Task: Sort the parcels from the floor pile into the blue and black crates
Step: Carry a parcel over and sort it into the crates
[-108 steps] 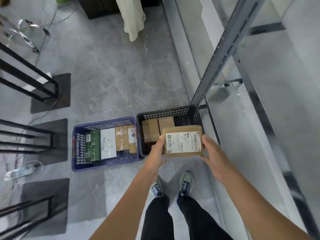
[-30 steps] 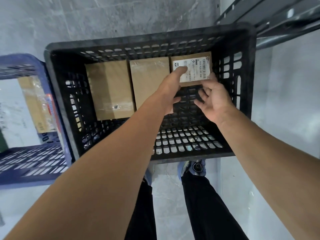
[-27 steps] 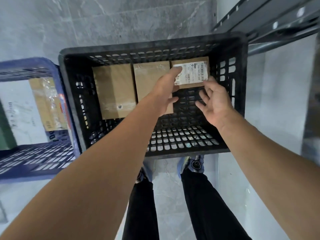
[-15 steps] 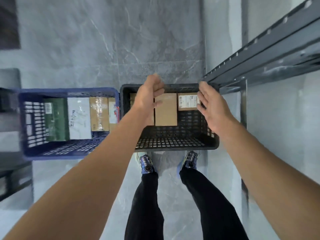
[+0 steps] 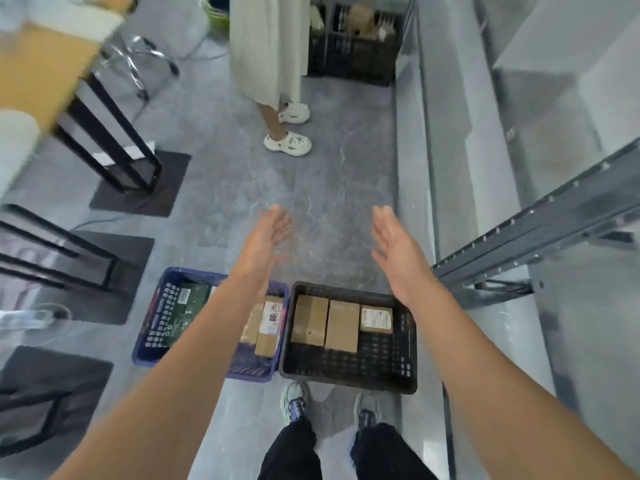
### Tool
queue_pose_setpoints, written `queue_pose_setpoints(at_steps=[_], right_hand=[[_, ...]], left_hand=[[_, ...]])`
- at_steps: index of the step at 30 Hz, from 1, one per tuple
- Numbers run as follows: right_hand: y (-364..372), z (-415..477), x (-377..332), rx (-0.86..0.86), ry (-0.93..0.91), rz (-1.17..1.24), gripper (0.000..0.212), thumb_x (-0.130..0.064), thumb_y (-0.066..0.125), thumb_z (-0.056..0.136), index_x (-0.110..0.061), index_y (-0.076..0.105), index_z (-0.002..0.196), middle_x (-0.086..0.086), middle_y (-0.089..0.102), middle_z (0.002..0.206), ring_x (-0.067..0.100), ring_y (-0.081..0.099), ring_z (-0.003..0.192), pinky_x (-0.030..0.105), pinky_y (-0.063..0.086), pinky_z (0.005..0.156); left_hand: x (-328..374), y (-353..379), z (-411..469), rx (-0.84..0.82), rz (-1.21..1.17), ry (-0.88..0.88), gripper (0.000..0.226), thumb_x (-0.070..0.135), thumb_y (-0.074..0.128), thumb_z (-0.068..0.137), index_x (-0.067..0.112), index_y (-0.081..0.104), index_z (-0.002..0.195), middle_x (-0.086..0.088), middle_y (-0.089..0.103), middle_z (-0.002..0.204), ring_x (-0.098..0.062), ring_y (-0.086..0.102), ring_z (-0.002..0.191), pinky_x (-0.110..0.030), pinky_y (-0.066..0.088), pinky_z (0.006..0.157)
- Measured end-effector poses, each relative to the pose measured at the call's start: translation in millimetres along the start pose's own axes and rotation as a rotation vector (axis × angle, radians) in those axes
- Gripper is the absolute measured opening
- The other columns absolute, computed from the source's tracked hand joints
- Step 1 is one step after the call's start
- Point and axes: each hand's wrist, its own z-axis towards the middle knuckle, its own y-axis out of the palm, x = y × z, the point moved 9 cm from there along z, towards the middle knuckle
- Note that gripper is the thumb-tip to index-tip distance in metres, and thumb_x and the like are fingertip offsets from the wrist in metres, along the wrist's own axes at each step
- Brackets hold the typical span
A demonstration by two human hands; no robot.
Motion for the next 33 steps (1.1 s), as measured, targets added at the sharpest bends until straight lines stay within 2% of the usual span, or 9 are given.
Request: queue_pose_setpoints(at_steps=[4,8,16,20,22,24,28,31,33], right_hand=[[42,-20,-46,-0.095,-0.053,-0.014,0.065,-0.063,0.039,0.104,-0.033,0.036,0.16,-0.016,0.033,0.166,0.003,0.032,0.151,0.042,0.021,0.128],[85,-38,-80,-0.239,-0.125,-0.074,0.063,-0.06,0.033,0.107,-0.029,0.033,0.162,-0.016,0.033,0.166,0.006,0.031,0.152,0.037,0.026,0.124],[196,-91,-98,-0.6,-0.197,-0.171,0.061,-0.057,0.029,0.11,-0.028,0.03,0.163,-0.011,0.029,0.169,0.008,0.027,0.155,0.04,0.023,0.126],[254,-142,-86,-0.791,-0.232,-0.264,0.062,-0.058,0.027,0.108,-0.027,0.032,0.163,-0.012,0.03,0.168,0.006,0.03,0.152,0.035,0.026,0.122],[279,-173,-74,-0.894,-0.242,-0.305,0.065,-0.061,0.027,0.107,-0.028,0.031,0.163,-0.011,0.03,0.168,0.007,0.03,0.152,0.037,0.025,0.125],[303,-203,-58,-0.98,-0.253,-0.345,0.067,-0.064,0.026,0.105,-0.03,0.031,0.163,-0.011,0.03,0.168,0.008,0.029,0.153,0.04,0.024,0.127],[349,-271,-21,-1.106,-0.217,-0.374,0.065,-0.064,0.027,0.106,-0.03,0.035,0.161,-0.012,0.034,0.167,0.007,0.032,0.152,0.037,0.028,0.123],[385,-331,10,-1.198,-0.165,-0.366,0.059,-0.057,0.027,0.109,-0.028,0.038,0.16,-0.011,0.038,0.165,0.008,0.035,0.151,0.04,0.029,0.124],[410,-376,33,-1.278,-0.148,-0.391,0.058,-0.056,0.029,0.11,-0.028,0.038,0.16,-0.012,0.039,0.163,0.006,0.041,0.145,0.042,0.028,0.125]], left_hand=[[40,-32,-48,0.084,-0.026,0.088,0.058,0.052,0.037,0.107,0.018,0.043,0.154,0.002,0.048,0.156,-0.015,0.05,0.136,-0.047,0.041,0.113],[63,-71,-102,0.231,-0.075,0.163,0.062,0.056,0.037,0.106,0.019,0.042,0.155,0.003,0.045,0.158,-0.015,0.049,0.137,-0.051,0.038,0.117],[38,-140,-223,0.508,-0.248,0.203,0.066,0.058,0.04,0.104,0.019,0.039,0.157,0.002,0.042,0.16,-0.016,0.045,0.142,-0.049,0.038,0.118],[8,-178,-293,0.673,-0.357,0.24,0.067,0.06,0.042,0.103,0.02,0.041,0.156,0.003,0.043,0.158,-0.016,0.047,0.14,-0.045,0.042,0.113],[-9,-194,-331,0.753,-0.405,0.267,0.067,0.059,0.04,0.103,0.019,0.039,0.157,0.004,0.043,0.158,-0.016,0.046,0.141,-0.042,0.043,0.109],[-29,-209,-369,0.843,-0.436,0.296,0.065,0.06,0.039,0.103,0.022,0.041,0.156,0.005,0.044,0.157,-0.017,0.047,0.14,-0.047,0.041,0.112],[-71,-237,-447,0.996,-0.512,0.308,0.041,0.06,0.041,0.103,0.034,0.055,0.132,0.01,0.05,0.14,-0.013,0.052,0.126,-0.048,0.043,0.111],[-109,-262,-508,1.105,-0.601,0.302,0.055,0.057,0.044,0.104,0.026,0.047,0.148,0.008,0.05,0.136,-0.017,0.05,0.133,-0.048,0.042,0.113],[-133,-275,-553,1.163,-0.642,0.311,0.053,0.057,0.045,0.103,0.025,0.05,0.145,0.008,0.051,0.136,-0.017,0.05,0.132,-0.048,0.043,0.113]])
